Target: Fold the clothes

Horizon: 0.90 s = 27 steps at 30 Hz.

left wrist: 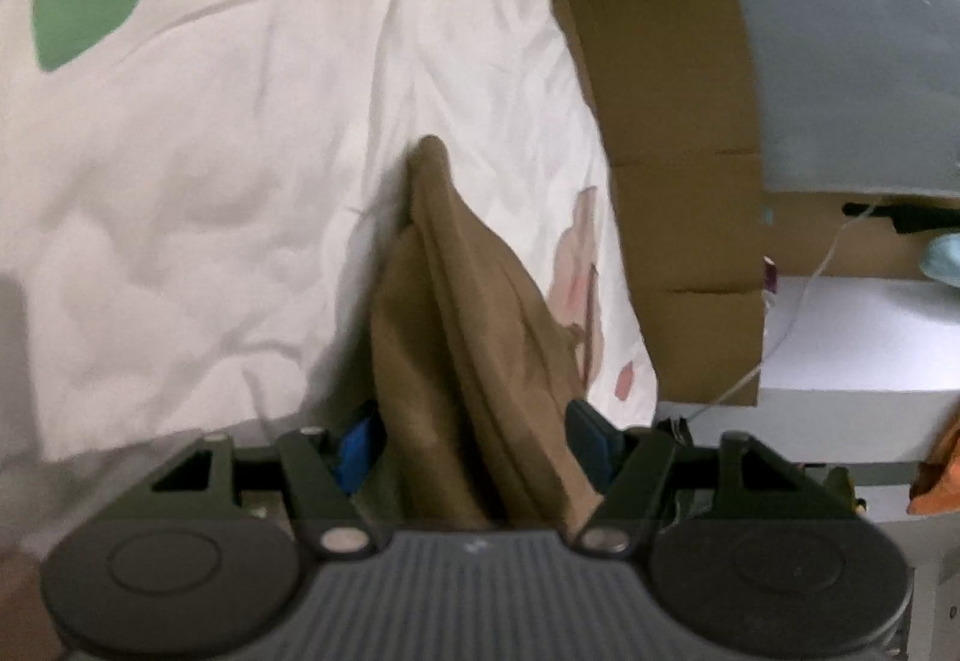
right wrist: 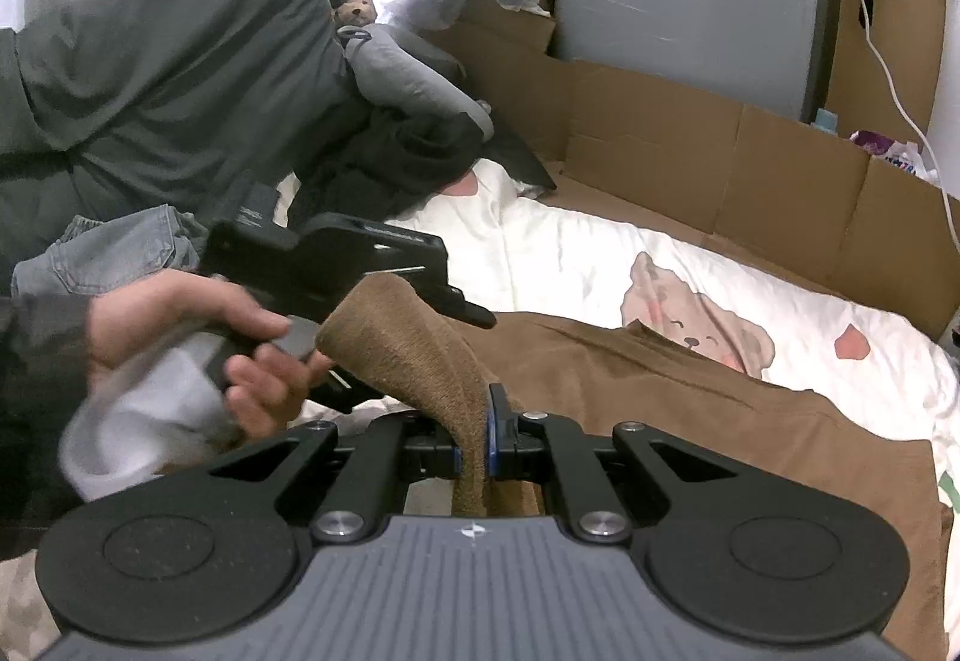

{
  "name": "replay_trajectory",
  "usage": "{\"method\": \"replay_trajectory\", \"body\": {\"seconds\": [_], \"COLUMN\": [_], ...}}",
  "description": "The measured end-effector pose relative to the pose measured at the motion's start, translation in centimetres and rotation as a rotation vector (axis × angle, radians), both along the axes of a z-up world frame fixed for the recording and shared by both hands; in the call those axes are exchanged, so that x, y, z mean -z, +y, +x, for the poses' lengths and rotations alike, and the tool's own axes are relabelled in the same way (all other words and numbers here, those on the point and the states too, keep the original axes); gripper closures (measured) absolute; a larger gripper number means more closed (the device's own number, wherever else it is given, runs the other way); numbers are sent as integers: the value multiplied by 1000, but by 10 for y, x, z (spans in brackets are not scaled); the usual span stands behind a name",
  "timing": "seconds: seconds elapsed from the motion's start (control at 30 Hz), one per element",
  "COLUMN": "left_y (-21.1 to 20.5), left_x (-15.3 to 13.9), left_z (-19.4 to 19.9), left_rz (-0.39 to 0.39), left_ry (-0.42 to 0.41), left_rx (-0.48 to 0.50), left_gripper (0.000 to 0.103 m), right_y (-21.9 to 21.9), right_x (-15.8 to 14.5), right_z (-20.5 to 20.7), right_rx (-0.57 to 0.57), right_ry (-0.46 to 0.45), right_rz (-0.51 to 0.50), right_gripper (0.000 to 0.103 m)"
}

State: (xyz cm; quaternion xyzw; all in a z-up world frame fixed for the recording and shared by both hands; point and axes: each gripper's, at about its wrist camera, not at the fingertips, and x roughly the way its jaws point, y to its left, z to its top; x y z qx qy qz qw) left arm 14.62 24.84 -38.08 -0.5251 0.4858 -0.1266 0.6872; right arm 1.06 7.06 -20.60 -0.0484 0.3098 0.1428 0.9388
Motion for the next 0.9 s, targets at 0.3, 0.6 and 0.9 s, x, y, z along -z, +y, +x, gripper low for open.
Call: {"method": "replay_trajectory", "body": {"seconds": [0.3,0.6,0.9], "left_y": [-8,-53,-121], "left_x": [-22,-84,-112], "left_z": [25,50,65], "left_rz": [-7,-4,-32], "left_ry": [-68,-221,-265], "left_rx": [48,168,288], "left_gripper": [92,92,92], "right_y": [-3,-31,-73], "right_x": [-3,-21,-33], "right_z": [-2,-11,-16], "right_rx": [27,95,204], "right_ry": [13,-4,-5], "right_rz": [51,169,248], "right_gripper": [97,97,97]}}
